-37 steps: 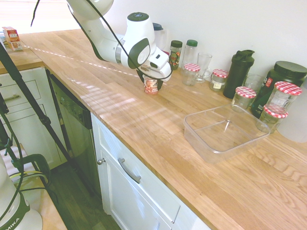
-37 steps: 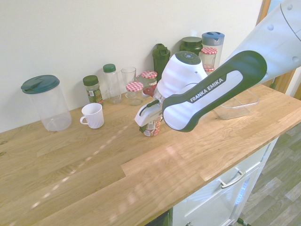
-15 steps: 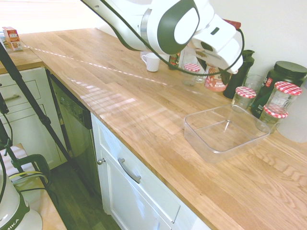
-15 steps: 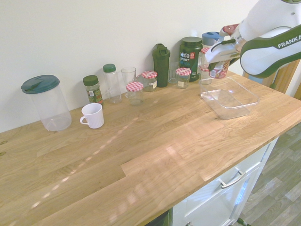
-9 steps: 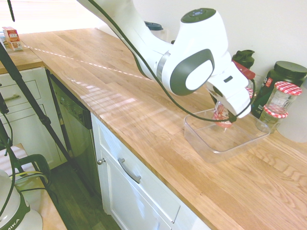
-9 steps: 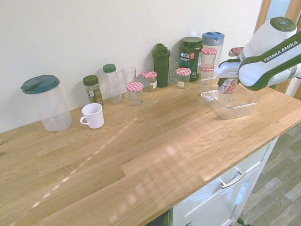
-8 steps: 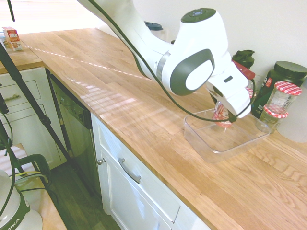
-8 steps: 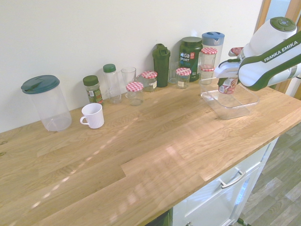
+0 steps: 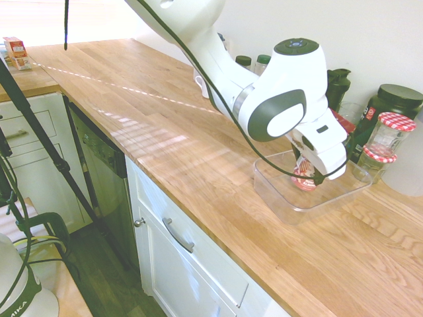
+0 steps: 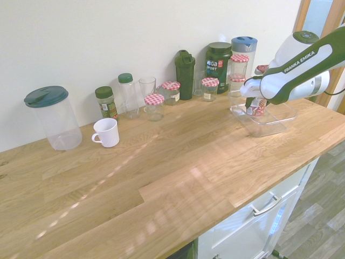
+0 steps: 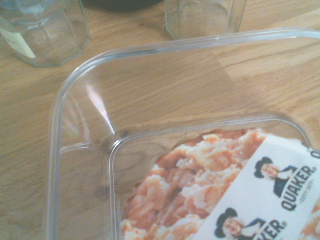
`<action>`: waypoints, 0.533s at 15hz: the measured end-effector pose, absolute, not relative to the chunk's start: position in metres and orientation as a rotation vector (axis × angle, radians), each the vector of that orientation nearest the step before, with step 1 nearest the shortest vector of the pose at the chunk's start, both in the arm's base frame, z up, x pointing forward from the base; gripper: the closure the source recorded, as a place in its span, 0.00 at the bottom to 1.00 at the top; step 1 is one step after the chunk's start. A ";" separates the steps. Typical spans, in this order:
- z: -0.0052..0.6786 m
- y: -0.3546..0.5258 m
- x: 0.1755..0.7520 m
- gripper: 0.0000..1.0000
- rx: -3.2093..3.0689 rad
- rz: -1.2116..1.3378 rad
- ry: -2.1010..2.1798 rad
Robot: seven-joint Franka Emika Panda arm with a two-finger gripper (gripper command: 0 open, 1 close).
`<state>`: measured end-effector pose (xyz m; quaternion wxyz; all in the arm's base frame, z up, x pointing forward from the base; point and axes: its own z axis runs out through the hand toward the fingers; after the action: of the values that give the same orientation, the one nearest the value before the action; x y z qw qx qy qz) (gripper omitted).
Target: Put the cereal into the container
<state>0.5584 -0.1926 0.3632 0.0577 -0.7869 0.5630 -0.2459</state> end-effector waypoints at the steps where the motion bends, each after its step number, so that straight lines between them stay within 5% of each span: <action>1: 0.363 -0.190 0.560 0.00 -2.384 -0.718 1.712; 8: 0.368 -0.198 0.553 0.00 -2.415 -0.644 1.712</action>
<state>0.5531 -0.1984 0.3683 0.0559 -0.7959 0.5642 -0.2124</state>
